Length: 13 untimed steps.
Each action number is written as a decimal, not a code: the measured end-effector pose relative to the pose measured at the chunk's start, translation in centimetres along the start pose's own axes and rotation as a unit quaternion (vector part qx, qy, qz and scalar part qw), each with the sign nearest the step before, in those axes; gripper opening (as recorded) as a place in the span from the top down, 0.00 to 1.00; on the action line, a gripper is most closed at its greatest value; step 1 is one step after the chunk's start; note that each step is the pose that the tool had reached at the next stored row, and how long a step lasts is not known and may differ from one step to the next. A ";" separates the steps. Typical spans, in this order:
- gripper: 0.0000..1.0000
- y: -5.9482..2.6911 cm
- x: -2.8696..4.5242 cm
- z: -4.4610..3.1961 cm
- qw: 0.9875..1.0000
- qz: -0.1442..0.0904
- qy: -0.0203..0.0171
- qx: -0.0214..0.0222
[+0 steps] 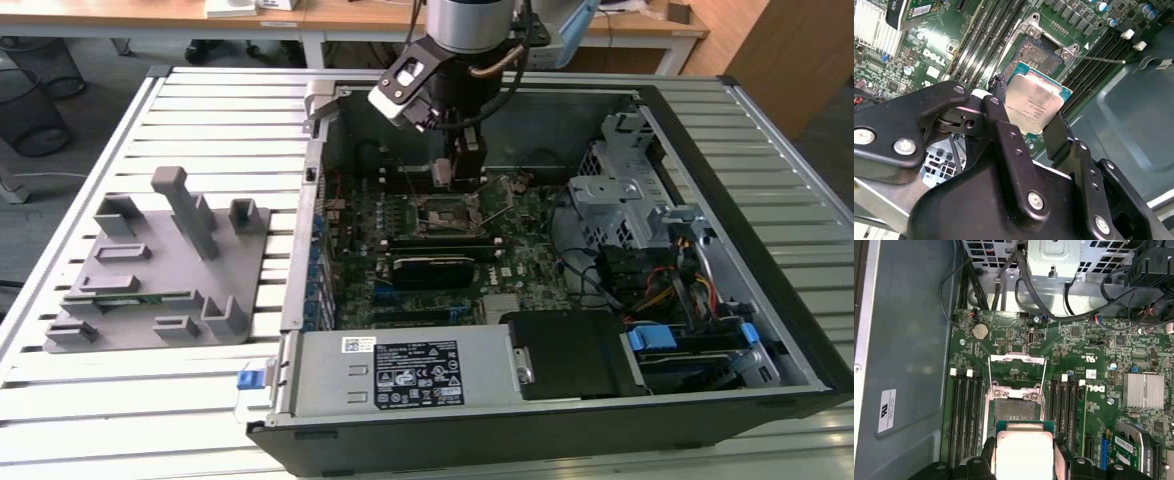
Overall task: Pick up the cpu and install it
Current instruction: 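Place the cpu into insertion slot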
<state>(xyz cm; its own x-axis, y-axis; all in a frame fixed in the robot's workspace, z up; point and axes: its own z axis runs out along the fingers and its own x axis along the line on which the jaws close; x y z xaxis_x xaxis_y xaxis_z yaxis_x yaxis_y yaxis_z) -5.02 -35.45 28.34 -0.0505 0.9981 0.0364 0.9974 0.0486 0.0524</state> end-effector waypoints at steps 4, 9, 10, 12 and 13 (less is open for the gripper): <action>0.46 -0.02 0.02 0.56 1.000 0.000 0.000 0.000; 0.46 -0.05 0.01 1.00 1.000 0.000 0.000 0.000; 0.46 -0.05 0.01 1.07 1.000 0.000 0.000 0.000; 0.46 -0.02 0.01 1.16 1.000 0.000 0.000 0.000; 0.46 0.02 0.02 1.21 1.000 0.000 0.000 0.000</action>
<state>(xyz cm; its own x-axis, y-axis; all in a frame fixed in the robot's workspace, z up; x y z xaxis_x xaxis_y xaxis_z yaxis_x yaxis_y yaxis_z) -4.94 -35.39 27.14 -0.0506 0.9981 0.0363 0.9974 0.0487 0.0523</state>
